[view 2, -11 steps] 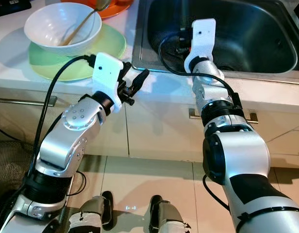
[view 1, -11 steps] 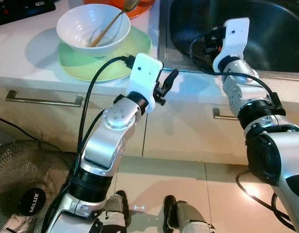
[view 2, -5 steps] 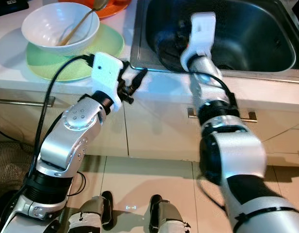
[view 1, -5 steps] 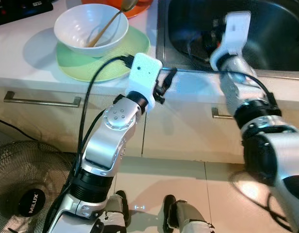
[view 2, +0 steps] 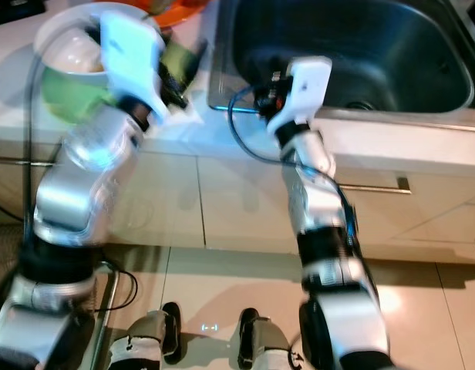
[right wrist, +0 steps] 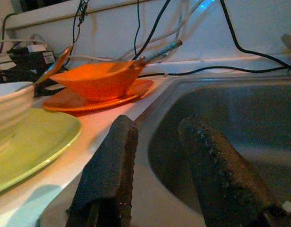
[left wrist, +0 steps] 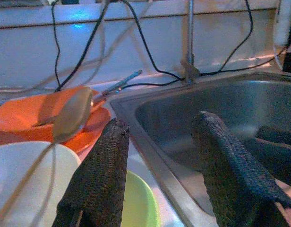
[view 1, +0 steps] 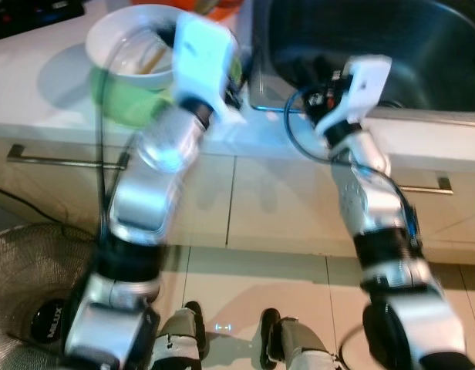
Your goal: Kitchen organization
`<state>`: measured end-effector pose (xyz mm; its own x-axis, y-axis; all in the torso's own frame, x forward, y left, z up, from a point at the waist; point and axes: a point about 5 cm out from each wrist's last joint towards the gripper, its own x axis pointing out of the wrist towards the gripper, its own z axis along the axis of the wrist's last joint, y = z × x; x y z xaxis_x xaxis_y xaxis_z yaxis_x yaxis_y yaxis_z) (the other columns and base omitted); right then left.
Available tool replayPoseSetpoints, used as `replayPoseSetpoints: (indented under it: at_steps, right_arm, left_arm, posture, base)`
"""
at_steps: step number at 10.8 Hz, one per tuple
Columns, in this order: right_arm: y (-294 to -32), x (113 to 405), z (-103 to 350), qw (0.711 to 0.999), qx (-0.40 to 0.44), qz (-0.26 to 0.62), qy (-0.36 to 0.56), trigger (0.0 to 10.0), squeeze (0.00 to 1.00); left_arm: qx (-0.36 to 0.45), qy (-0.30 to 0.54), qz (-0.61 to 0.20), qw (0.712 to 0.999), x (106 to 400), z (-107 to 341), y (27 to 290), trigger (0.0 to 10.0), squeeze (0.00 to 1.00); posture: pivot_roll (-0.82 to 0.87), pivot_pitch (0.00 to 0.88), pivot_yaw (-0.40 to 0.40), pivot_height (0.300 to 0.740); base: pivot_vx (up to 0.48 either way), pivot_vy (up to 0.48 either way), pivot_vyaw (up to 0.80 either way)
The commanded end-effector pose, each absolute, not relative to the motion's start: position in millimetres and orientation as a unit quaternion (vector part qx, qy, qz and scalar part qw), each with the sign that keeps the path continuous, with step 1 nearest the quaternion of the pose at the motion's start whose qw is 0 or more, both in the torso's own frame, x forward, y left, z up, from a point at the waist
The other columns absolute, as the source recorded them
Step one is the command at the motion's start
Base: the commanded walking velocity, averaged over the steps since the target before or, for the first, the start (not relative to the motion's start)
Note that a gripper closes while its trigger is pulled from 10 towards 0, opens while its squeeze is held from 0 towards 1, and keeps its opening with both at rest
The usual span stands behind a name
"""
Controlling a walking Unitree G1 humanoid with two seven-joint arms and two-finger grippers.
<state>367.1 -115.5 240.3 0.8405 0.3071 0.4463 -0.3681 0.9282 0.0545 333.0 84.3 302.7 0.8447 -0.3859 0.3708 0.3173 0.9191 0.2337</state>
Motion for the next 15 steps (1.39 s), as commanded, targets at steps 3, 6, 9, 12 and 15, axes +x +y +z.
replayPoseSetpoints:
  at_steps: [3,6,9,12,15]
  right_arm:
    - [-109.7,350.0,245.9,0.956,0.088,0.183,-0.212,10.0,0.0]
    - [-105.9,342.5,244.2,0.958,0.098,0.182,-0.2,10.0,0.0]
    - [-102.1,337.6,244.1,0.959,0.108,0.181,-0.188,10.0,0.0]
    - [-104.7,337.6,243.3,0.962,0.107,0.175,-0.182,10.0,0.0]
    - [-103.0,337.7,241.9,0.963,0.11,0.174,-0.176,10.0,0.0]
  left_arm:
    - [0.126,-0.208,-0.142,0.96,355.4,316.5,118.9,10.0,0.0]
    - [0.163,-0.169,-0.14,0.962,374.2,320.8,150.5,10.0,0.0]
    - [0.192,-0.173,-0.141,0.956,386.7,347.1,178.2,10.0,0.0]
    - [0.186,-0.158,-0.162,0.956,390.6,364.1,195.6,10.0,0.0]
    - [0.228,-0.109,-0.218,0.943,398.9,356.5,203.0,10.0,0.0]
  posture:
    - [0.14,0.255,-0.026,0.74]
    - [0.15,0.246,-0.012,0.74]
    - [0.15,0.257,-0.001,0.74]
    - [0.15,0.272,0.001,0.74]
    - [0.15,0.281,0.01,0.74]
  base:
    - [0.0,0.0,0.0]
    - [0.0,0.0,0.0]
    - [0.0,0.0,0.0]
    - [0.0,0.0,0.0]
    - [0.0,0.0,0.0]
